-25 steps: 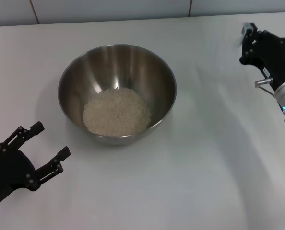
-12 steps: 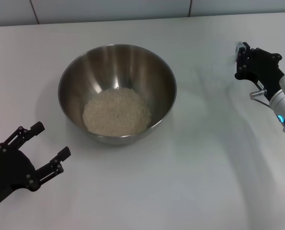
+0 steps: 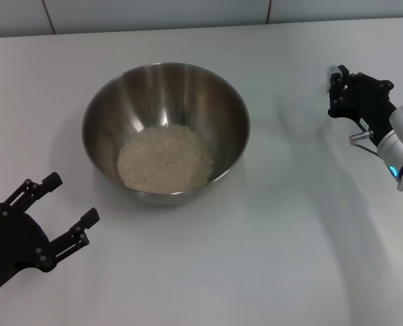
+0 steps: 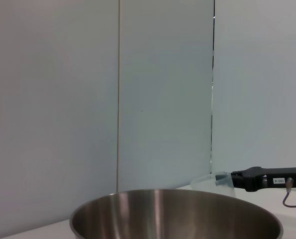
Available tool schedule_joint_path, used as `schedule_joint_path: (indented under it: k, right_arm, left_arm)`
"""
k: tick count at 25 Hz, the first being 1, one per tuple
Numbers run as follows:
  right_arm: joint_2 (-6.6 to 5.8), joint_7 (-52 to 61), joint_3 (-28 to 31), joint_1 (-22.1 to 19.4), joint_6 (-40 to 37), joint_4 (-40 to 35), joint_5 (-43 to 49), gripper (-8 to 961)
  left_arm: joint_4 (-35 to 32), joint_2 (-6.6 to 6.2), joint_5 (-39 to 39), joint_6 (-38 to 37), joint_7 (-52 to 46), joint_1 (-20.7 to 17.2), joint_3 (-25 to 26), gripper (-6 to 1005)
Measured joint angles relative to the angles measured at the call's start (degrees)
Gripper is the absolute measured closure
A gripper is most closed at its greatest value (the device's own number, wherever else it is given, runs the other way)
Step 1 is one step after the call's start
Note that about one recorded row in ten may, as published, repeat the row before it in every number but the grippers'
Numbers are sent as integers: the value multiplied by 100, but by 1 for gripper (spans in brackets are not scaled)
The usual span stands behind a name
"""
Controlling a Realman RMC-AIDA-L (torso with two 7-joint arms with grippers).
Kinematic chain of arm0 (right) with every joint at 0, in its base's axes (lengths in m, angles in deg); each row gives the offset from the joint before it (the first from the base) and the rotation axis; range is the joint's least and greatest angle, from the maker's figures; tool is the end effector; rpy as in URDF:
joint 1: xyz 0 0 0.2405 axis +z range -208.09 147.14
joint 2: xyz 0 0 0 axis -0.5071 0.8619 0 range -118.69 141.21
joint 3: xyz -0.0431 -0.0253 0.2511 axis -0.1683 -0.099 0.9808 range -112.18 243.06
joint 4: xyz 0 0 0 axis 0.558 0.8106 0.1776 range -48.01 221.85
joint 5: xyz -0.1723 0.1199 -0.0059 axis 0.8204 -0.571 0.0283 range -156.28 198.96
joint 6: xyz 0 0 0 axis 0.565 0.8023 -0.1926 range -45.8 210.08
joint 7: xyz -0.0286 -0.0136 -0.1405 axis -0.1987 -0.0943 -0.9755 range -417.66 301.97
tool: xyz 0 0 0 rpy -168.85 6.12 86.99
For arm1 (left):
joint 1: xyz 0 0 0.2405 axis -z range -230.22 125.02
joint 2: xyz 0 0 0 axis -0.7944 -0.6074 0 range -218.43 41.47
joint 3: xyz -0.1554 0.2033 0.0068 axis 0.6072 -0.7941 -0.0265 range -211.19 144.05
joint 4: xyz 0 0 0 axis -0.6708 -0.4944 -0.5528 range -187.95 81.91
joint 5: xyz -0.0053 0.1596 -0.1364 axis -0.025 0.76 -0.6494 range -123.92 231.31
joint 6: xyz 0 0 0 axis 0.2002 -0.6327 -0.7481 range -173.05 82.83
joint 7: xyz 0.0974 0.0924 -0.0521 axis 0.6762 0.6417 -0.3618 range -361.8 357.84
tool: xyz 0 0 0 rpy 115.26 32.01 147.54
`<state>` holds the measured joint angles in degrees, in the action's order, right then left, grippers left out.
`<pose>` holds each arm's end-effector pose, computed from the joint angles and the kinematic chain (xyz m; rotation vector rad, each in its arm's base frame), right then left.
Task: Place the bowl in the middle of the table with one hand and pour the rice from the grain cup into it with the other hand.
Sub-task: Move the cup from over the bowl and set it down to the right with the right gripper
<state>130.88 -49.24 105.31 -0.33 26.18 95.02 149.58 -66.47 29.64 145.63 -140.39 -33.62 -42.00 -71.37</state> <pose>0.3163 0.3515 -0.0470 -1.7873 0.5821 0.5699 -0.3377 0.2040 -0.0197 -2.2624 -0.3704 -0.9149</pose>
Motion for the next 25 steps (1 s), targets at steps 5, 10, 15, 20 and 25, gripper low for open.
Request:
schedule_joint_path:
  k: [5, 10, 15, 20, 25]
  right_arm:
    - [2, 1, 3, -7, 8, 11, 109, 918]
    - [5, 1, 4, -9, 93, 15, 139, 675]
    - [8, 20, 4, -23, 190, -12, 140, 593]
    - [-3, 62, 3, -44, 240, -17, 140, 567]
    - [2, 64, -6, -151, 170, 17, 197, 488]
  left_arm:
    - [0, 0, 0, 0, 0, 1, 1, 151]
    - [0, 0, 0, 0, 0, 12, 2, 151]
    - [0, 1, -4, 0, 0, 28, 4, 151]
    - [0, -2, -17, -4, -1, 35, 4, 151]
    - [0, -7, -27, -8, -2, 47, 14, 151]
